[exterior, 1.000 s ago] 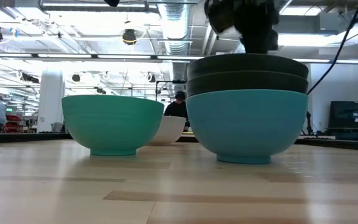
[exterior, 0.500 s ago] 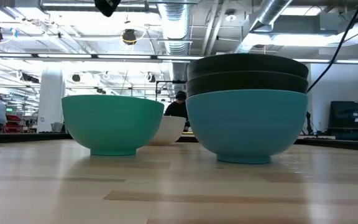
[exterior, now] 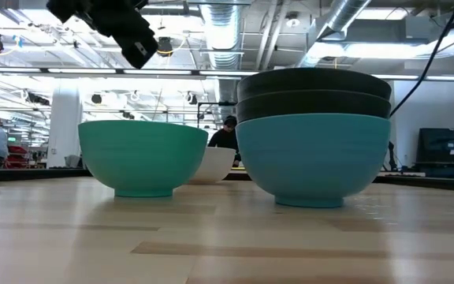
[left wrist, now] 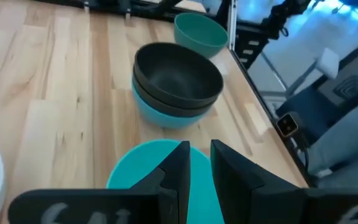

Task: Nest bowls inside each other
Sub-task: Stack the light blue bowl on top of the black bowl

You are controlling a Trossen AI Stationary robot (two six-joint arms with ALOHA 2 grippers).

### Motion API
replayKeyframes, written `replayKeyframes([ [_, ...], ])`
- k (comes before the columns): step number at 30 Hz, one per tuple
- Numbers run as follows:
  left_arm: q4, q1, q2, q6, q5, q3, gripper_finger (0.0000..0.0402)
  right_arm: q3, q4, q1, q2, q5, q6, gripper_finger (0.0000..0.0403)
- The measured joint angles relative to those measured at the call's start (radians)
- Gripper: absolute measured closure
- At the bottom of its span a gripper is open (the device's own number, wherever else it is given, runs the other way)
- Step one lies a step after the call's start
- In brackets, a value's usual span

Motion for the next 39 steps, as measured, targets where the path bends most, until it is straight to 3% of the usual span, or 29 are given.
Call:
replayKeyframes([
  [15, 0.058, -0.064, 0.0, -0.023, -0.071, -0.046, 0.0347, -0.009, 0.052, 0.136, 0.0, 0.391, 0.127, 0.031],
  [20, 0.072, -0.078, 0.0, -0.031, -0.073, -0.046, 0.0347, -0.079, 0.109, 0.167, 0.0, 0.394, 0.228, 0.031],
  [28, 0.066, -0.085, 0.03, -0.035, -0.079, -0.046, 0.0347, -0.268, 0.496, 0.194, 0.0, 0.315, 0.229, 0.031],
  [36, 0.023, -0.085, 0.163, -0.033, -0.084, -0.046, 0.0347, -0.369, 0.826, 0.193, 0.0, 0.148, 0.217, 0.031],
  [39, -0.002, -0.081, 0.19, -0.011, -0.145, -0.046, 0.0347, -0.395, 0.869, 0.193, 0.001, 0.114, 0.229, 0.031],
])
